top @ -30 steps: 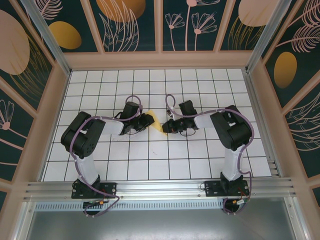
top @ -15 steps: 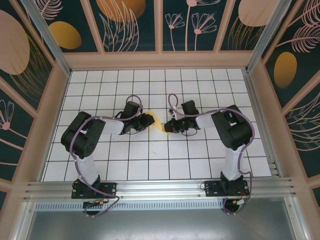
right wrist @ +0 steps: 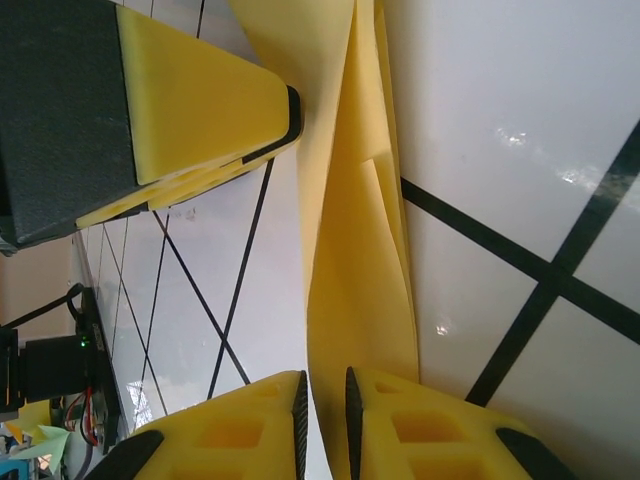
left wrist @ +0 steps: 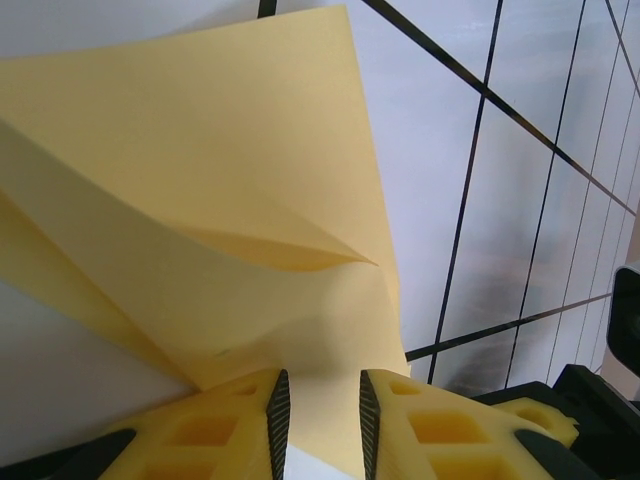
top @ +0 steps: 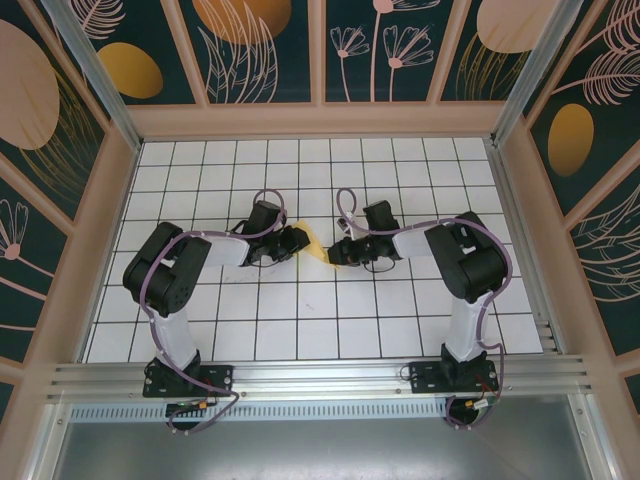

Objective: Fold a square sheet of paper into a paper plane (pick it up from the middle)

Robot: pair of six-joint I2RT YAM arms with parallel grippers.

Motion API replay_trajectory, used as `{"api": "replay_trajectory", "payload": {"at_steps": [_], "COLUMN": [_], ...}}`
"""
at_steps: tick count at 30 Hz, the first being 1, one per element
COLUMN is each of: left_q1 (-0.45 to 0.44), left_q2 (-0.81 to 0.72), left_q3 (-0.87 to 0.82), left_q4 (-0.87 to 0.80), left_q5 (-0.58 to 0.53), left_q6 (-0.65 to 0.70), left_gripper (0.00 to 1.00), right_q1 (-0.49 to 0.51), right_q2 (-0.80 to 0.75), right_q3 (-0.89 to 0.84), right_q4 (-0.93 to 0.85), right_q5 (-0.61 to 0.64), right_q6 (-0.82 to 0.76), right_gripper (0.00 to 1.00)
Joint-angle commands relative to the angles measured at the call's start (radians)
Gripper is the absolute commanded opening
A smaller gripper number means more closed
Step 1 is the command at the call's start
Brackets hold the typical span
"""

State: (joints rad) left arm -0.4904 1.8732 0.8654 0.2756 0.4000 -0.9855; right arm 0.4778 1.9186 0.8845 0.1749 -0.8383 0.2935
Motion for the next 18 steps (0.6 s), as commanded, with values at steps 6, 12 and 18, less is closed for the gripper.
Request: {"api": "replay_trajectory", "payload": {"at_steps": [6, 12, 18], "left_q1": [0.006, 0.006, -0.003], "left_q2": [0.052, -0.019, -0.081], "left_q3": [0.029, 0.008, -0.053], "left_q4": [-0.048, 0.053, 0.161], "left_q5": [-0.088, -0.026, 0.028], "left_q6": [0.053, 0.039, 0.033], "left_gripper": [0.28, 0.3, 0.33], "right_q1": [-0.001, -0.001, -0.001], "right_q2": [-0.003, 0.0, 0.021], "right_q3": [-0.022, -0.043, -0.049], "right_q4": [-0.03, 0.055, 0.138], "right_q5": [0.04, -0.019, -0.059], "right_q6": [-0.024, 0.055, 0.155], "right_gripper": [0.05, 0.0, 0.0]}}
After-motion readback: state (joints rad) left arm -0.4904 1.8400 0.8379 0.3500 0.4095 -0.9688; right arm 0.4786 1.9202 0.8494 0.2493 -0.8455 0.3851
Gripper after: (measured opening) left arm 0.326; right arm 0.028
